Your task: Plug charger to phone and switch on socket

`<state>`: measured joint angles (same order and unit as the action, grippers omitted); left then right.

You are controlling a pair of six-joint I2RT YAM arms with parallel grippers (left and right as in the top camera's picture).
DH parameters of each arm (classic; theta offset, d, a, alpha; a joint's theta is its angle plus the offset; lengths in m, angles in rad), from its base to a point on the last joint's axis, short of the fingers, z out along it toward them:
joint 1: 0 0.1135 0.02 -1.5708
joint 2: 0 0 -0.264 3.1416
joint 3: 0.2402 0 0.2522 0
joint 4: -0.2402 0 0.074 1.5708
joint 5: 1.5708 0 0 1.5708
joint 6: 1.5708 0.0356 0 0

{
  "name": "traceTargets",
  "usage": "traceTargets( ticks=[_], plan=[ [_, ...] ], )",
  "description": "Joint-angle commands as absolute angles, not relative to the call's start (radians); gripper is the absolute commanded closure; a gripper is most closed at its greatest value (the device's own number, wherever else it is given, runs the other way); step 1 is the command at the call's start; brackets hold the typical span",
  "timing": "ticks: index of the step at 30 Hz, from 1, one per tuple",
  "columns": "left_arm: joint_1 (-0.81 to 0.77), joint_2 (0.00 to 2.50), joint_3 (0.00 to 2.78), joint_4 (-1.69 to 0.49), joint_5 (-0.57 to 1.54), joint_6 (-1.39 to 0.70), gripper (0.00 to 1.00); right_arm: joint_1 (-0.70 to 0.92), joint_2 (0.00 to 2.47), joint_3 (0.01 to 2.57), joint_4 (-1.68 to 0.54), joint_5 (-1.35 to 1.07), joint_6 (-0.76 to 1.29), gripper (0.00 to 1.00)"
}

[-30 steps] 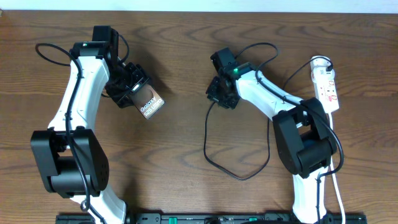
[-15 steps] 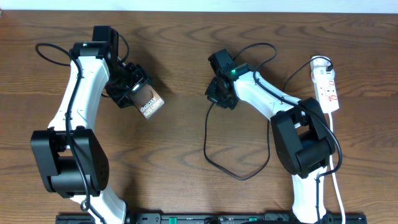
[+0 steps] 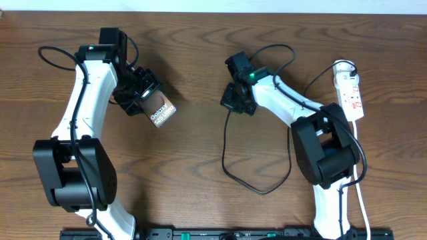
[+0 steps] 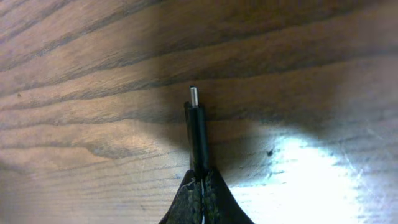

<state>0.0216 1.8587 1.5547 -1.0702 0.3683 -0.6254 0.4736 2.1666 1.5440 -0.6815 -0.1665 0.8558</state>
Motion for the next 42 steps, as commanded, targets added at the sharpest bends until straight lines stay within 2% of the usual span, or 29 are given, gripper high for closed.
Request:
traceTargets(
  ticks=[1, 9, 12, 18, 35, 42],
  plan=[
    [0.023, 1.832, 1.588, -1.073, 0.385, -0.626, 0.39, 0.41, 2.156, 1.551, -0.693, -0.292, 0.584, 0.99],
    [0.023, 1.832, 1.588, -1.081, 0.385, -0.625, 0.39, 0.297, 1.988, 1.551, -0.806, -0.741, 0.134, 0.99],
    [0.023, 1.832, 1.588, -1.085, 0.385, -0.622, 0.39, 0.281, 1.916, 1.551, -0.892, -0.807, 0.001, 0.99],
    [0.023, 1.832, 1.588, -1.084, 0.385, -0.623, 0.39, 0.283, 1.822, 1.551, -0.989, -0.847, -0.114, 0.99],
    [0.023, 1.832, 1.588, -1.091, 0.419, -0.623, 0.39, 0.282, 1.82, 1.493, -0.967, -0.894, -0.15, 0.99],
    [0.023, 1.832, 1.588, -1.092, 0.419, -0.623, 0.39, 0.282, 1.82, 1.311, -0.728, -0.681, 0.087, 0.99]
  ],
)
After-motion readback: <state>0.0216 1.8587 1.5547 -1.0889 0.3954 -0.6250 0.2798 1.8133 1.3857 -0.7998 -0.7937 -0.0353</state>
